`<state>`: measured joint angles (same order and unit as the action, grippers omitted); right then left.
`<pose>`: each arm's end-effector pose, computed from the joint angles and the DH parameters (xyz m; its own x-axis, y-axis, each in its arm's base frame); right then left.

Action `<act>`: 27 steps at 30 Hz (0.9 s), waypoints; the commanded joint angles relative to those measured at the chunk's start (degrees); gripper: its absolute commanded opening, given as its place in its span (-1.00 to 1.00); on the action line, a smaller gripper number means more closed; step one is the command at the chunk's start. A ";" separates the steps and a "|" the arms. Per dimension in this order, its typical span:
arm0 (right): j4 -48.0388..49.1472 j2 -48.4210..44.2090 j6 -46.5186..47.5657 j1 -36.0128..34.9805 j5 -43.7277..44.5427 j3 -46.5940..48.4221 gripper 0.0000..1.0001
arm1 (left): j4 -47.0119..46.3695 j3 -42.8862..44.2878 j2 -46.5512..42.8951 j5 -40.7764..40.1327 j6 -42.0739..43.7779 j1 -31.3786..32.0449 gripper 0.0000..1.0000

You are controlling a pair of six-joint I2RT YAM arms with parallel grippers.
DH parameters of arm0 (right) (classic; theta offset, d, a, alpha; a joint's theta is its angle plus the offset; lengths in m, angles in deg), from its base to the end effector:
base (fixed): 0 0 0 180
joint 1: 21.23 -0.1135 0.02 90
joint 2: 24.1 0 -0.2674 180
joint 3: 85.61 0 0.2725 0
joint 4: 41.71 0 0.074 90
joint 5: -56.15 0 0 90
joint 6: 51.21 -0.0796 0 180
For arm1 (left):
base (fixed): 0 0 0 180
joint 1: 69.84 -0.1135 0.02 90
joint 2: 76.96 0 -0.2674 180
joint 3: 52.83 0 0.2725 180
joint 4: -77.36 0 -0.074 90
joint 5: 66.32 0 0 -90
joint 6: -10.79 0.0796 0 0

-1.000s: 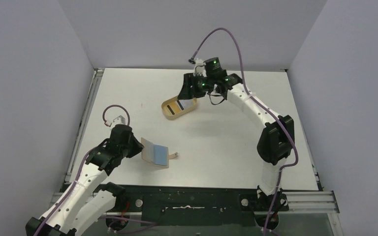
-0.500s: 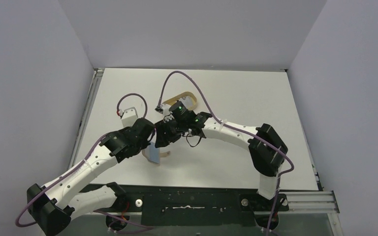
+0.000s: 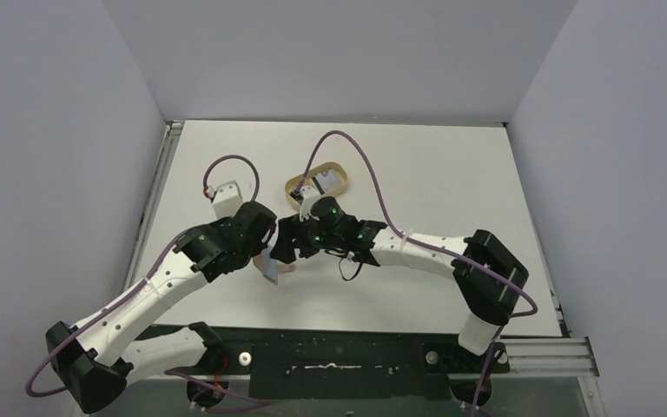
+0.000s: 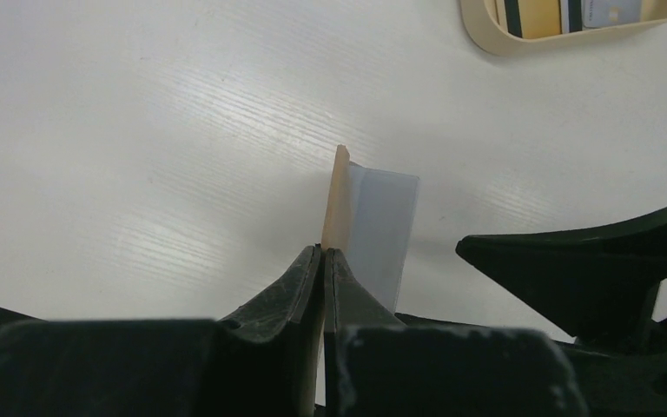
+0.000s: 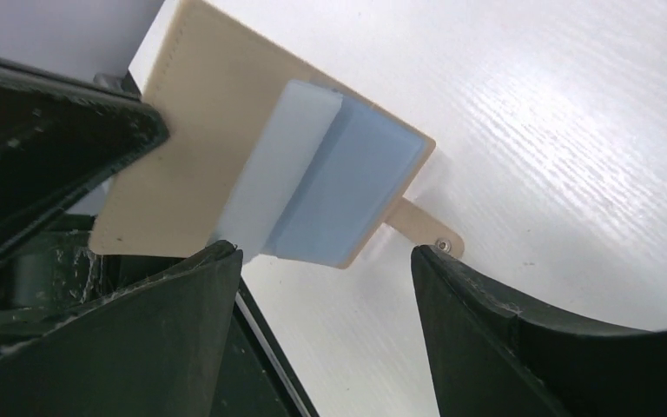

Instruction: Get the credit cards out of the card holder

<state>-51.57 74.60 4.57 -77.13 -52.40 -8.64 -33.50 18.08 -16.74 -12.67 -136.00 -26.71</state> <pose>0.2262 0.3793 0.1986 -0.7698 -0.1860 -0.6106 -0.6096 0.4979 0.6168 0.1981 -0.1209 0.2784 -0.6120 -0.3501 -0.7092 -0.3427 0.9255 -0.1611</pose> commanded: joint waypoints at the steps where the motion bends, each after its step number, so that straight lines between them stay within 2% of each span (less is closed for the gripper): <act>1: 7.32 -5.38 -1.18 -0.05 6.30 -1.34 0.46 | -2.07 -2.53 -0.32 -1.41 -2.49 0.20 -1.00; 6: 9.11 -13.29 -2.53 -0.08 15.93 -7.72 0.46 | -10.21 -13.68 -3.91 0.75 -4.43 -0.60 -1.00; 9: 10.53 -16.66 -2.60 -0.09 18.35 -10.45 0.49 | -12.26 -17.94 -4.66 2.29 -5.86 -2.36 -1.00; 13: 13.34 -14.08 -3.57 0.00 12.66 -10.46 0.52 | -18.96 -24.30 -7.08 2.94 -7.41 -3.45 -1.00; 18: 23.70 -6.87 -10.98 0.97 4.17 -12.66 0.52 | -39.05 -35.32 -11.91 8.21 -2.18 -5.94 -1.00; 19: 25.86 -5.53 -12.70 1.35 2.75 -13.14 0.52 | -40.47 -35.92 -11.87 8.24 -1.75 -6.23 -1.00; 21: 29.73 -2.92 -15.65 2.00 0.16 -13.56 0.52 | -42.30 -36.07 -10.11 10.23 -0.15 -7.80 -1.00; 27: 35.65 4.34 -20.70 3.38 -6.19 -10.79 0.51 | -58.65 -39.65 -0.18 22.49 1.01 -13.29 -1.00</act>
<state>-27.12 77.29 -11.27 -74.72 -53.25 -22.15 -75.97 -20.39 -22.00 1.53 -136.88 -37.68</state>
